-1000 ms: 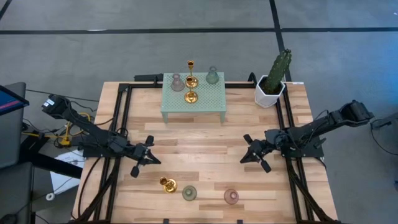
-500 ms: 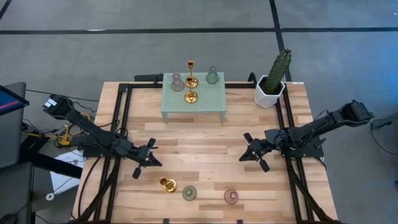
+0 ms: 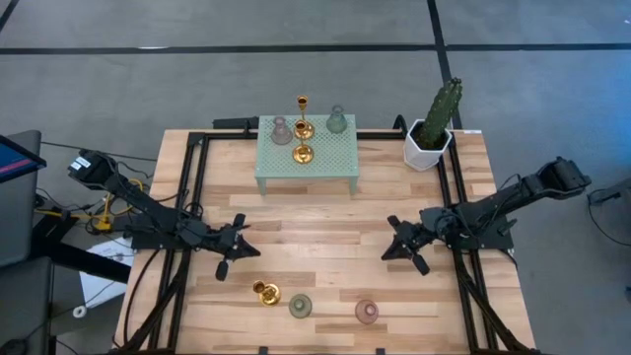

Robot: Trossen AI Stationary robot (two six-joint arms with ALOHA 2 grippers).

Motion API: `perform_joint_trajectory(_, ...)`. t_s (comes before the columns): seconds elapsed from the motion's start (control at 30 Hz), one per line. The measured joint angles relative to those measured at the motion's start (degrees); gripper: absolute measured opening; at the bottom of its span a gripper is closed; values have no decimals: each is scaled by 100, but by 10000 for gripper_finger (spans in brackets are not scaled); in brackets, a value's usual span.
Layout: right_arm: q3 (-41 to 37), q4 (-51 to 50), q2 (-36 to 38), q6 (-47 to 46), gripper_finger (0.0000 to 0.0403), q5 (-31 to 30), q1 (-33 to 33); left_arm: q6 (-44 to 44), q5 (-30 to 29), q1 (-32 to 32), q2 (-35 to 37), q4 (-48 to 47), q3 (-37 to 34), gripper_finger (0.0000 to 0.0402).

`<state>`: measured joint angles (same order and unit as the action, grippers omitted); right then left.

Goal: Pick & Place candle stick holders
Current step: Put the pink glass candle holder on the shelf

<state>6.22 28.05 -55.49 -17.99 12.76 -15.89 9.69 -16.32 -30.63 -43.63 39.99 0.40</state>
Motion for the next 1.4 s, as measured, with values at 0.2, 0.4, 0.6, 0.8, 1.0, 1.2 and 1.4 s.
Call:
perform_joint_trajectory(0.2, 2, -70, -1, -492, 0, -249, -1005, 296, -82, 0, -1, 2, 0, 6)
perform_joint_trajectory(0.4, 2, -101, -95, -1378, 0, -1399, -2111, 358, -474, 0, 0, 37, 0, 6)
perform_joint_trajectory(0.6, 273, -119, -922, -2000, 0, -2419, -3006, 708, -694, 0, -1, 61, 0, 6)
perform_joint_trajectory(0.8, 1269, -108, -2223, -1558, 0, -2847, -3449, 1068, -767, 0, 0, 90, 0, 6)
perform_joint_trajectory(1.0, 2656, -1415, -3156, -727, 0, -3440, -3742, 1076, -767, 0, 1, 119, 0, 6)
perform_joint_trajectory(1.2, 4300, -3667, -3539, -616, 0, -4009, -4047, 1273, -767, 0, 1, 125, 0, 6)
perform_joint_trajectory(1.4, 5121, -4413, -3723, 70, 0, -4446, -4075, 1312, -767, 0, 1, 125, 0, 6)
